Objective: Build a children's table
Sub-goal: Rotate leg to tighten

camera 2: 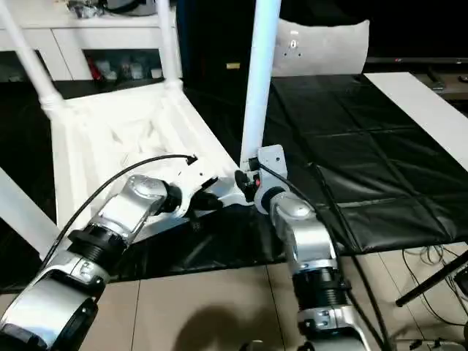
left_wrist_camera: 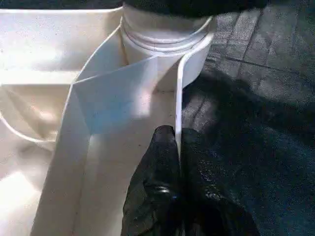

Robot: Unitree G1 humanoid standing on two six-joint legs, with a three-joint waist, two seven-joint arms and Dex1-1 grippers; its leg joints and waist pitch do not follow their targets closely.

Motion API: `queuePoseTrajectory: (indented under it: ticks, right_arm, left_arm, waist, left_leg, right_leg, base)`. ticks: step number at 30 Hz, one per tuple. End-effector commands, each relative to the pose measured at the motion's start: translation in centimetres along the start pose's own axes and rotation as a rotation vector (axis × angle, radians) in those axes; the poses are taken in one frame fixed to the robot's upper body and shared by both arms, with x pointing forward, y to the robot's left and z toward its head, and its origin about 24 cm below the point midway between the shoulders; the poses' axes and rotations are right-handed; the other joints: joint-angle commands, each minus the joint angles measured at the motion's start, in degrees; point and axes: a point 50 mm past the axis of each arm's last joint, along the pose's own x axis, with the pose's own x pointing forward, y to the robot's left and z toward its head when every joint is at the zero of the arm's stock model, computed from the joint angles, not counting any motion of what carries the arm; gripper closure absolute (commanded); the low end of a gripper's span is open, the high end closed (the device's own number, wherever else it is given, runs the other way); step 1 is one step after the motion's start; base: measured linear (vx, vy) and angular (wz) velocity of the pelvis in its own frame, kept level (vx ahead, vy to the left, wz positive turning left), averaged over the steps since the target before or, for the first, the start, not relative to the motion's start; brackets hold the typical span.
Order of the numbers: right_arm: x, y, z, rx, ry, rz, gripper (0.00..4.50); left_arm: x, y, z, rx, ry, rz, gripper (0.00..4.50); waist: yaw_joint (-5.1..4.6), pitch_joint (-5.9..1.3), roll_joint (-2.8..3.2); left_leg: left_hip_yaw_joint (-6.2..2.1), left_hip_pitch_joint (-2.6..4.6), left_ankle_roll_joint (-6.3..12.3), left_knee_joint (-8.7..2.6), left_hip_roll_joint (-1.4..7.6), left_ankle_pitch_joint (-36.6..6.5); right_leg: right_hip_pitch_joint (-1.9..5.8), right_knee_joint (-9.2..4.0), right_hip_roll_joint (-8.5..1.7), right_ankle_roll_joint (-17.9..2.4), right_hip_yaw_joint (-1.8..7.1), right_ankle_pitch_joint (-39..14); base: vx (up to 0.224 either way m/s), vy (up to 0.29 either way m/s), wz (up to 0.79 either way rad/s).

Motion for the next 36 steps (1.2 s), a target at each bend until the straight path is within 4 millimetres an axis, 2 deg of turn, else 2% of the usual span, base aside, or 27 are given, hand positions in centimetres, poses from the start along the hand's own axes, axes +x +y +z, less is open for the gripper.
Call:
queuePoseTrajectory:
  ticks: [1,2,3,4,5,6,10,12,13,14,15,18,21,22,26,27,29,31,35,36]
  right_arm:
    - [0.1,3.9,0.0,0.031,-0.024,0.209,1.41]
    - [-0.1,3.8,0.0,0.040,-0.030,0.214,1.36]
    - [-0.5,3.3,0.0,0.040,-0.048,0.207,1.31]
    - [-0.8,2.8,0.1,0.037,-0.059,0.202,1.21]
    - [-1.2,2.4,0.1,0.030,-0.067,0.201,1.07]
    - [-1.5,1.9,0.1,0.017,-0.068,0.208,1.07]
    - [-2.9,0.3,0.0,-0.022,-0.054,0.272,0.61]
    - [-3.5,-0.5,0.0,-0.041,-0.046,0.312,0.45]
    - [-3.9,-1.0,0.0,-0.060,-0.035,0.357,0.45]
    - [-4.2,-1.3,0.0,-0.084,-0.026,0.387,0.26]
    - [-4.6,-1.7,0.0,-0.119,-0.010,0.439,0.26]
    - [-5.4,-2.4,-0.2,-0.197,0.051,0.585,0.07]
    - [-5.8,-2.7,-0.4,-0.241,0.085,0.655,0.07]
    - [-5.8,-2.9,-0.4,-0.273,0.103,0.682,0.07]
    - [-5.8,-2.9,-0.7,-0.345,0.153,0.781,0.07]
    - [-5.8,-2.8,-0.7,-0.352,0.158,0.819,0.07]
    - [-5.9,-2.7,-0.7,-0.343,0.158,0.860,0.07]
    - [-5.8,-2.5,-0.7,-0.350,0.166,0.917,0.33]
    - [-5.6,-2.6,-0.6,-0.346,0.169,0.936,0.56]
    - [-5.4,-2.6,-0.4,-0.328,0.154,0.945,0.71]
  left_arm:
    - [0.0,-0.3,2.2,0.090,-0.079,0.012,4.50]
    - [-0.1,-0.2,2.0,0.090,-0.081,0.011,4.50]
    - [-0.3,-0.1,1.8,0.099,-0.079,0.002,4.50]
    - [-0.5,0.0,1.5,0.112,-0.075,-0.011,4.50]
    - [-0.6,0.1,1.2,0.124,-0.071,-0.024,4.50]
    - [-0.8,0.1,0.9,0.134,-0.069,-0.039,4.50]
    - [-1.4,0.3,0.0,0.174,-0.065,-0.104,4.50]
    - [-1.9,0.4,-0.3,0.203,-0.063,-0.147,4.50]
    - [-2.2,0.4,-0.5,0.233,-0.064,-0.188,4.50]
    - [-2.5,0.3,-0.6,0.258,-0.065,-0.221,4.50]
    - [-2.9,0.2,-0.9,0.299,-0.055,-0.273,4.50]
    - [-4.0,0.3,-2.0,0.389,0.030,-0.376,4.50]
    - [-4.4,0.5,-2.3,0.423,0.063,-0.406,4.50]
    - [-4.6,0.5,-2.4,0.437,0.072,-0.428,4.50]
    - [-5.5,0.3,-2.8,0.488,0.111,-0.537,4.50]
    - [-5.7,0.2,-2.9,0.499,0.121,-0.565,4.50]
    - [-5.8,0.2,-3.0,0.514,0.136,-0.581,4.50]
    - [-5.8,0.3,-3.1,0.548,0.160,-0.586,4.50]
    - [-5.8,0.2,-3.1,0.548,0.154,-0.594,4.50]
    - [-5.7,0.1,-3.0,0.554,0.154,-0.610,4.50]
  waist:
    - [0.55,-4.25,0.03]
    - [0.67,-4.24,0.04]
    - [0.87,-4.23,0.33]
    - [0.83,-4.23,0.15]
    - [0.98,-4.19,0.65]
    - [0.92,-4.15,0.53]
    - [1.38,-4.04,0.34]
    - [1.85,-3.91,0.39]
    - [1.88,-3.91,0.39]
    - [1.97,-3.90,0.43]
    - [1.85,-3.84,0.23]
    - [2.59,-3.99,0.26]
    - [3.44,-4.06,0.31]
    - [3.54,-4.01,0.09]
    - [4.51,-3.99,0.20]
    - [4.59,-4.01,-0.18]
    - [4.84,-3.98,0.01]
    - [5.05,-4.12,-0.11]
    - [5.16,-4.04,-0.12]
    - [5.19,-4.06,-0.34]
  left_leg:
    - [-0.94,0.27,3.87,-3.89,2.37,-12.72]
    - [-0.92,0.17,4.07,-3.90,2.34,-12.32]
    - [-0.99,0.13,4.31,-3.96,2.39,-11.72]
    - [-0.90,0.10,4.42,-3.96,2.37,-11.66]
    - [-1.03,0.15,4.25,-4.07,2.51,-11.75]
    - [-1.05,0.18,4.14,-4.17,2.56,-12.23]
    - [-0.95,0.39,4.07,-4.17,2.67,-13.25]
    - [-0.99,0.53,3.77,-4.23,2.73,-14.44]
    - [-0.98,0.56,3.61,-4.27,2.80,-14.81]
    - [-1.06,0.62,3.58,-4.29,2.82,-15.09]
    - [-0.94,0.55,3.38,-4.32,2.89,-15.23]
    - [-0.92,0.64,3.50,-4.22,3.00,-14.12]
    - [-0.78,0.76,3.77,-4.15,3.19,-12.57]
    - [-0.74,0.72,3.79,-4.20,3.20,-12.33]
    - [-0.57,0.95,3.06,-4.15,3.26,-12.62]
    - [-0.53,0.94,3.11,-4.15,3.27,-12.71]
    - [-0.55,0.92,3.18,-4.18,3.40,-12.43]
    - [-0.53,0.91,3.42,-4.13,3.48,-12.11]
    - [-0.50,0.88,3.07,-4.12,3.40,-12.15]
    - [-0.47,0.91,3.08,-4.06,3.35,-12.00]
  right_leg:
    - [3.07,-4.21,-3.73,-11.81,2.40,-16.34]
    - [3.20,-4.24,-3.76,-11.78,2.39,-16.27]
    - [3.30,-4.17,-3.76,-11.78,2.38,-15.89]
    - [3.31,-4.25,-3.70,-11.66,2.38,-15.85]
    - [3.35,-4.08,-3.71,-11.70,2.39,-15.95]
    - [3.31,-4.22,-3.60,-11.61,2.33,-16.22]
    - [3.33,-4.23,-3.63,-11.70,2.45,-16.79]
    - [3.25,-4.46,-3.74,-10.98,2.49,-19.24]
    - [3.15,-4.46,-3.69,-10.82,2.50,-19.55]
    - [3.11,-4.48,-3.71,-10.85,2.47,-19.68]
    - [3.04,-4.39,-3.71,-11.06,2.55,-19.43]
    - [3.03,-4.16,-3.86,-11.35,2.65,-18.36]
    - [3.05,-3.62,-3.95,-12.44,2.74,-15.11]
    - [3.08,-3.60,-3.91,-12.60,2.73,-14.85]
    - [2.98,-3.61,-4.05,-12.57,2.74,-16.87]
    - [2.99,-3.63,-4.06,-12.58,2.71,-16.98]
    - [2.99,-3.43,-4.05,-12.68,2.73,-16.43]
    - [3.02,-3.20,-4.06,-13.11,2.67,-15.27]
    - [3.04,-3.29,-4.13,-12.81,2.68,-16.69]
    - [3.06,-3.31,-4.16,-12.78,2.68,-17.16]
  base:
    - [0.000,0.000,0.00]
    - [0.000,0.000,0.00]
    - [0.000,0.000,0.00]
    - [0.000,0.000,0.00]
    - [0.000,0.000,0.00]
    - [0.000,0.000,0.00]
    - [0.000,0.000,0.00]
    - [0.000,0.000,0.00]
    - [0.000,0.000,0.00]
    - [0.000,0.000,0.00]
    - [0.000,0.000,0.00]
    - [0.000,0.000,0.00]
    - [0.000,0.000,0.00]
    - [0.000,0.000,0.00]
    - [0.000,0.000,0.00]
    - [0.000,0.000,0.00]
    - [0.000,0.000,0.00]
    - [0.000,0.000,0.00]
    - [0.000,0.000,0.00]
    - [0.000,0.000,0.00]
